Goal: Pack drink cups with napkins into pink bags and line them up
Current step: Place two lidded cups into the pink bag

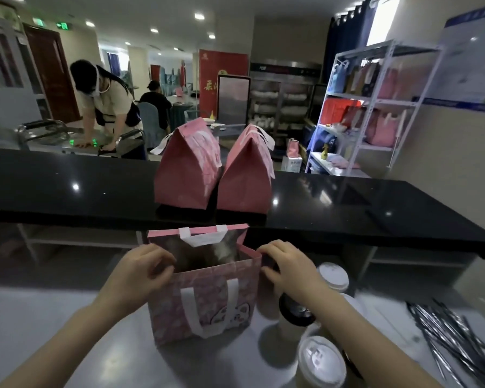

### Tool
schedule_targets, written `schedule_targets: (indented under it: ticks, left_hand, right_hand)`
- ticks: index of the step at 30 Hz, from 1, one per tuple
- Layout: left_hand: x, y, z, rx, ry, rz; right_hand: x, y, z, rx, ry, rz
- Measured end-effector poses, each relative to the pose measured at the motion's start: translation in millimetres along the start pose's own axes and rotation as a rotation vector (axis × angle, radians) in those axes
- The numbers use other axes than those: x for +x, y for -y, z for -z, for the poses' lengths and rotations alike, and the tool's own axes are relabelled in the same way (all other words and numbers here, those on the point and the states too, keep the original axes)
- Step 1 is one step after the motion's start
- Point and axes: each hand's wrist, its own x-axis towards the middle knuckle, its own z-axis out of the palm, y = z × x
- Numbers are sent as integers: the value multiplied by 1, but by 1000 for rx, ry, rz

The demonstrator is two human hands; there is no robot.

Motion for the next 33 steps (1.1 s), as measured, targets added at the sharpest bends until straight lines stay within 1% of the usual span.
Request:
schedule_targets:
  ticks: [2, 3, 4, 7, 10, 12, 16, 18, 21, 25, 28, 33]
  left_hand:
    - [10, 5, 4, 6, -101, 3]
    - [16, 7, 6, 11, -127, 13]
    - [21, 10, 8, 12, -116, 25]
    - [34, 19, 9, -21, 57, 25]
    - [37, 31, 9, -22, 250, 42]
    - [37, 37, 8, -5, 339, 44]
    - [35, 40, 3, 56, 467, 48]
    - [33, 41, -1, 135, 509, 48]
    - [30, 40, -5, 250, 510, 5]
    - [33, 33, -3, 248, 466, -30]
    - [35, 30, 2, 212, 456, -10]
    - [36, 29, 1, 213, 502, -1]
  right_hand:
    - [-7, -17, 1, -78, 114, -159]
    - [-10, -24, -1, -138, 202, -222]
    - [-13, -29, -4, -192, 288, -269]
    - [-22, -38, -19, -251, 468, -355]
    - [-29, -42, -35, -270, 539, -404]
    - [-31, -43, -42, -290, 568, -403]
    - [-34, -44, -45, -348, 556, -357]
    - [-35, -44, -47, -359, 544, -334]
    - [-37, -44, -51, -270, 541, -355]
    - [-33, -39, -44, -269, 516, -360]
    - [-18, -32, -13, -247, 451, -330]
    - [26, -7, 73, -217, 280, -234]
